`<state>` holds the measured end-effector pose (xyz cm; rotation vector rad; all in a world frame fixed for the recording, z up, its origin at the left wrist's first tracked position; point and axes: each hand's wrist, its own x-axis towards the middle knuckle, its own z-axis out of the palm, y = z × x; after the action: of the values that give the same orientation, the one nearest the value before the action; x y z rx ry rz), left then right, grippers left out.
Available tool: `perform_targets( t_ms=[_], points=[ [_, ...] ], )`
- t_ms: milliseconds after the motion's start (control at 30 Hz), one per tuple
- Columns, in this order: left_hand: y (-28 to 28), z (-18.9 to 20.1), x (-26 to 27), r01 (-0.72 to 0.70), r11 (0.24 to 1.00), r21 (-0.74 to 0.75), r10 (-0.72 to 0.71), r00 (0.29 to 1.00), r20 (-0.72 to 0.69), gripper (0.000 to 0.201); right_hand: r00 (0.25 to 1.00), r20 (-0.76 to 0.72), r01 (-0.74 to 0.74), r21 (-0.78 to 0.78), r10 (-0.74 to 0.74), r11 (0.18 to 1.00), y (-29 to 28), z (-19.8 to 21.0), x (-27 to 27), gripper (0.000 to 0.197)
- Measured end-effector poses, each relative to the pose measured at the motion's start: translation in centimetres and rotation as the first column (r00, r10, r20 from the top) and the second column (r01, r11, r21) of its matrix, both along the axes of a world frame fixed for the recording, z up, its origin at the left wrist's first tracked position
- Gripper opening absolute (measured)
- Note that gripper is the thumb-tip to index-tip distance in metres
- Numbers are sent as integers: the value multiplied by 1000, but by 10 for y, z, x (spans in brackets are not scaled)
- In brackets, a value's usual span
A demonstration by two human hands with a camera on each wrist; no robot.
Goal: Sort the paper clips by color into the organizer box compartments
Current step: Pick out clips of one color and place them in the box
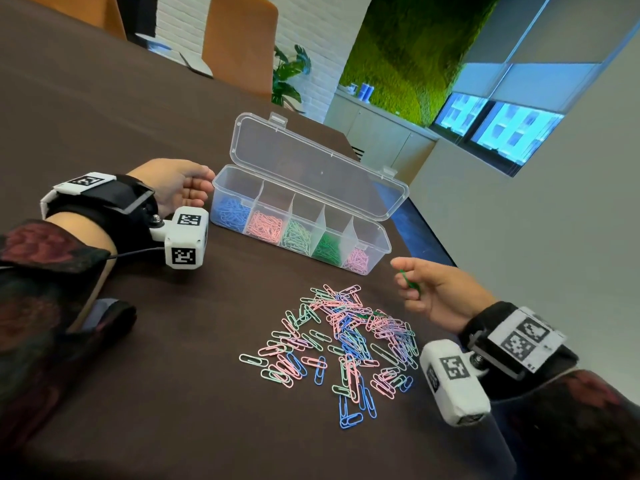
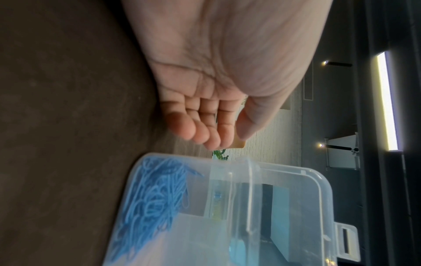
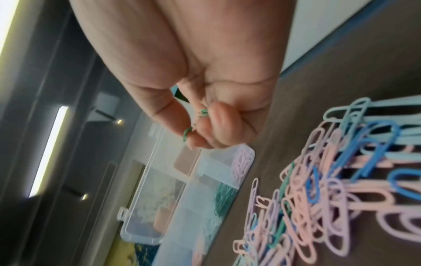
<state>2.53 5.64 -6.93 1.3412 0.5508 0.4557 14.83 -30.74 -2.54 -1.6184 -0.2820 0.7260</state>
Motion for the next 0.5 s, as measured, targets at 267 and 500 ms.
perform_targets(
  t_ms=[267, 500],
  points=[
    [6, -2, 3, 7, 1000, -25, -7, 1000, 9, 15, 919, 223, -192, -469, 326, 862, 4, 2, 17, 10],
    [3, 2, 12, 10, 1000, -10, -9, 999, 42, 17, 546, 272, -192, -880, 792, 434, 17, -5, 14, 11]
  ],
)
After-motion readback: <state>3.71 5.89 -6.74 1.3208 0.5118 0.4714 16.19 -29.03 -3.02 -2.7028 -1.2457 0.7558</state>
